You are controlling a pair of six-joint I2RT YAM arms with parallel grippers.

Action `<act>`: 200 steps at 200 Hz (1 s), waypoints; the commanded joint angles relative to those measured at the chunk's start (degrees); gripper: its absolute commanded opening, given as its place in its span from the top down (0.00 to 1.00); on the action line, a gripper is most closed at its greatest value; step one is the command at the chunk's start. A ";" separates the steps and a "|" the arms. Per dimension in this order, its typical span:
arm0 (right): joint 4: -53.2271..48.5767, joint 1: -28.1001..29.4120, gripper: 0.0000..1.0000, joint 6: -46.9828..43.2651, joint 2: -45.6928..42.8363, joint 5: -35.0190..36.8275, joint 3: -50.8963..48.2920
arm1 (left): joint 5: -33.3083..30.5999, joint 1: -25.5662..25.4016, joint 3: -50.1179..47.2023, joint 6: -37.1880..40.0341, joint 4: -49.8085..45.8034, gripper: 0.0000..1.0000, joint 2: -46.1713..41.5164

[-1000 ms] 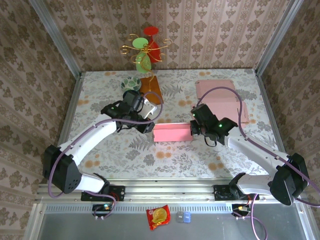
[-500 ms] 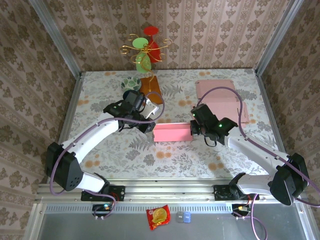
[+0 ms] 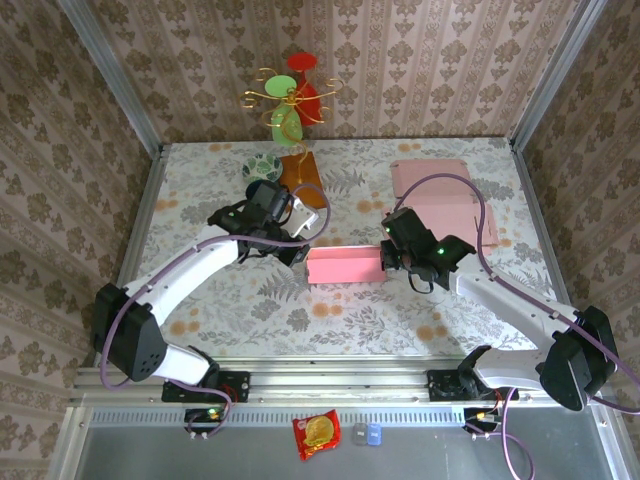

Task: Fold the paper box

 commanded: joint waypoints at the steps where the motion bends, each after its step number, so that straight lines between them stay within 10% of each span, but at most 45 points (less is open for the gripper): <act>1: -2.95 0.32 1.00 1.05 0.65 0.40 0.80 | 0.34 -0.69 2.13 -0.71 -0.29 0.98 1.02; 200: -2.38 1.26 1.00 5.41 1.05 1.14 1.42 | -1.99 -1.86 9.40 -21.22 -5.74 1.00 5.28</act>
